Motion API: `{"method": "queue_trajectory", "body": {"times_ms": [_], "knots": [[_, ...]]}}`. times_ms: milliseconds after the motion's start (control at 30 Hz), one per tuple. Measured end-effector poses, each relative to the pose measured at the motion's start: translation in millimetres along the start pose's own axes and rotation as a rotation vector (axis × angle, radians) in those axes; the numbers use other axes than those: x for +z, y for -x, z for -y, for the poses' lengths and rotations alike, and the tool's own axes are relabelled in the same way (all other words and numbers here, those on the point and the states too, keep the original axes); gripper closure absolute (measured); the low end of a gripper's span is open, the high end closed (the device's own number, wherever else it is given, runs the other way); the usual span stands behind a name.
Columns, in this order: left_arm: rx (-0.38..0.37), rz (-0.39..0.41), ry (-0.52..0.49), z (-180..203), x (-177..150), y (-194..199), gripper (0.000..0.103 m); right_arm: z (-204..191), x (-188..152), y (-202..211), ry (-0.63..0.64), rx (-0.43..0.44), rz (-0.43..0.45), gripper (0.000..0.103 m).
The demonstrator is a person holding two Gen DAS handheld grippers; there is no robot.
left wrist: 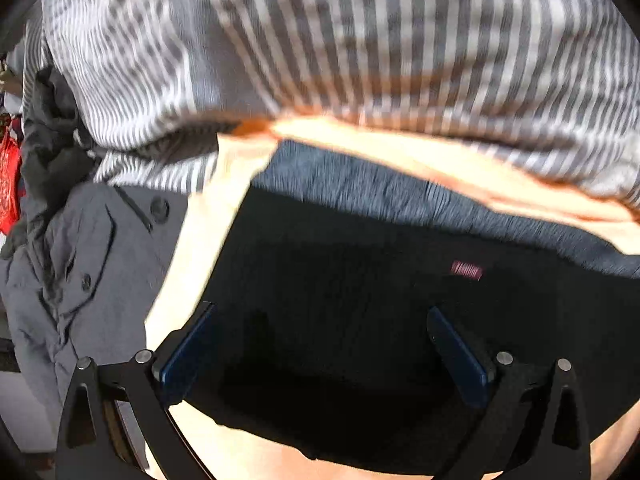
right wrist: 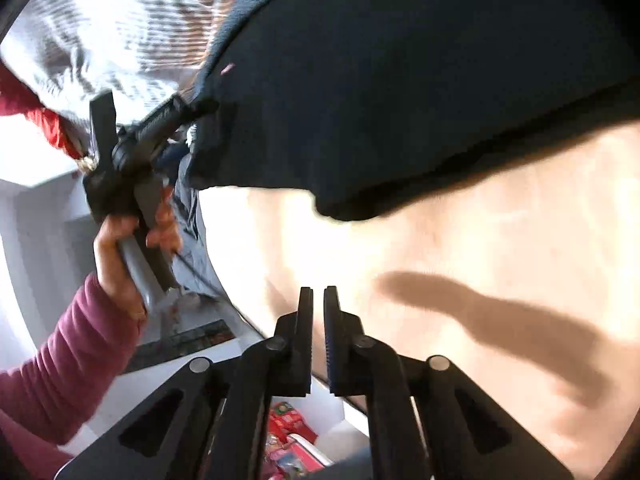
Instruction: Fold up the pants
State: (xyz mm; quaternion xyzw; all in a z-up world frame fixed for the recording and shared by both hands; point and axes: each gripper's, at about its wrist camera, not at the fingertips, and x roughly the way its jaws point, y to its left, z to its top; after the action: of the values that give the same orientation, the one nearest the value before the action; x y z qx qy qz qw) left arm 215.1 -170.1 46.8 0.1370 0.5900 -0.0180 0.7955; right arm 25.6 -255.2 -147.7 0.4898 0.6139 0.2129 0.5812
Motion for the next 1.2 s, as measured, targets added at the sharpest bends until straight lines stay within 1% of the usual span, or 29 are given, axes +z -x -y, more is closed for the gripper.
{"method": "queue_trajectory", "body": {"times_ms": [33,67,100,133,167,233,267,300,333,400,433,467,500,600,667,700,733,800,900,967,1033,1133,1200], "knots": [[0.011,0.007,-0.007,-1,2,-1,0.000,-4,2,11,0.006,-0.004,0.034,0.095],[0.029,0.001,-0.010,-2,4,-5,0.000,-7,9,28,0.012,-0.019,0.087,0.093],[0.044,-0.018,-0.006,-3,4,-13,0.000,-9,16,40,0.018,-0.031,0.128,0.086],[0.055,-0.039,0.001,-5,2,-20,0.000,-9,31,61,0.025,-0.060,0.193,0.077],[0.062,-0.054,0.007,-9,-1,-29,0.000,-9,39,73,0.028,-0.077,0.230,0.071],[0.039,-0.038,0.027,-14,-6,-34,0.000,3,62,104,0.004,-0.155,0.317,0.039],[0.045,-0.042,0.034,-15,-6,-33,0.000,12,67,112,-0.023,-0.192,0.337,0.036],[0.059,-0.052,0.030,-14,-4,-30,0.000,25,70,120,-0.068,-0.232,0.348,0.036],[0.066,-0.058,0.031,-11,-1,-26,0.000,39,70,126,-0.122,-0.265,0.350,0.043],[-0.006,-0.023,0.044,-6,10,-10,0.000,64,60,142,-0.219,-0.142,0.389,0.044],[-0.032,-0.003,0.042,-3,15,-5,0.000,68,54,149,-0.241,-0.114,0.406,0.044],[-0.052,0.022,0.031,3,24,0,0.000,70,47,155,-0.240,-0.106,0.417,0.044],[-0.047,0.029,0.018,9,30,0,0.000,70,42,159,-0.231,-0.116,0.422,0.043],[-0.013,-0.009,-0.018,29,36,-9,0.000,68,34,161,-0.254,-0.115,0.419,0.043],[-0.009,-0.003,-0.047,42,29,-4,0.000,63,29,165,-0.258,-0.113,0.423,0.040],[-0.011,-0.004,-0.085,52,21,2,0.000,61,25,172,-0.242,-0.131,0.430,0.036],[-0.018,-0.010,-0.112,59,16,6,0.000,53,25,170,-0.230,-0.155,0.442,0.031],[-0.030,-0.033,-0.183,81,-1,16,0.000,61,16,188,-0.230,-0.170,0.470,0.027],[-0.058,-0.053,-0.270,123,-28,36,0.000,86,6,216,-0.272,-0.158,0.521,0.027],[-0.086,-0.057,-0.294,147,-39,48,0.000,101,3,235,-0.297,-0.159,0.563,0.027],[-0.130,-0.055,-0.326,183,-50,63,0.000,116,3,257,-0.312,-0.147,0.608,0.027],[-0.172,-0.059,-0.381,236,-63,77,0.000,136,12,302,-0.304,-0.189,0.688,0.027],[-0.184,-0.058,-0.415,272,-72,84,0.000,148,21,326,-0.311,-0.214,0.726,0.027]]}}
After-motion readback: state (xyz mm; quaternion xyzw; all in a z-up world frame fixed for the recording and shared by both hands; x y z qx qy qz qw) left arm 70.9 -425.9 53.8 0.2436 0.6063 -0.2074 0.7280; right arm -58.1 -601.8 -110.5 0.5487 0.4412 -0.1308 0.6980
